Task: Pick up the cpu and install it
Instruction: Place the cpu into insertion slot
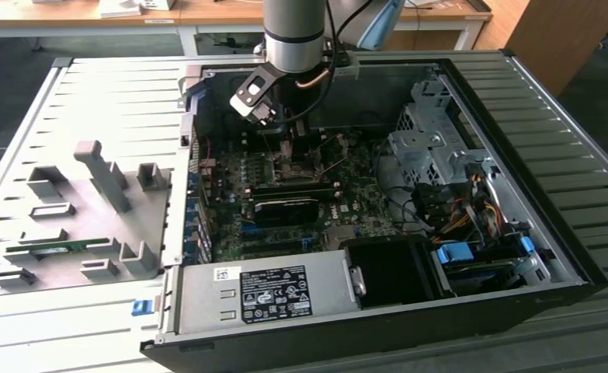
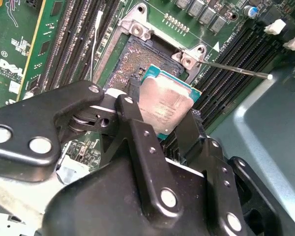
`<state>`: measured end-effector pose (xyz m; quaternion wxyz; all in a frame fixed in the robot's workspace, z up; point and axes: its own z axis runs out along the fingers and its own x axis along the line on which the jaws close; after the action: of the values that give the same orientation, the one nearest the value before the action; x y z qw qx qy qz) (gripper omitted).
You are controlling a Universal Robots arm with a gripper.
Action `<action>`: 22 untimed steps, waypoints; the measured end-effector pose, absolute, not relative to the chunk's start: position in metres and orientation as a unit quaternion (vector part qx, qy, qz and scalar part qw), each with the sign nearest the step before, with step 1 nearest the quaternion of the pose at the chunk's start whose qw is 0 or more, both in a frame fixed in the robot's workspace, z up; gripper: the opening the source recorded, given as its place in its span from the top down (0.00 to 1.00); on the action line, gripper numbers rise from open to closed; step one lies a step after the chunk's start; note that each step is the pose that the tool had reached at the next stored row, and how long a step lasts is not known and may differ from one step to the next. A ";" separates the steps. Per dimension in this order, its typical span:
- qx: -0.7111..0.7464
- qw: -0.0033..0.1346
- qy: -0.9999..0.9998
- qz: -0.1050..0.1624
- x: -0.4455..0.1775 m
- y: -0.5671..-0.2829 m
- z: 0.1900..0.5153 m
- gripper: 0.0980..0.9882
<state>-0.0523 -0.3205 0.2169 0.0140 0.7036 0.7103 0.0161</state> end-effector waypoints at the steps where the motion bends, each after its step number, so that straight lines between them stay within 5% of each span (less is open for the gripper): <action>1: 0.704 0.014 0.710 0.016 -0.052 -0.321 0.217 0.51; 22: 0.704 0.014 0.710 0.016 -0.052 -0.323 0.215 0.51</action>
<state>-0.0523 -0.3231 0.2148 0.0140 0.7036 0.7103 0.0162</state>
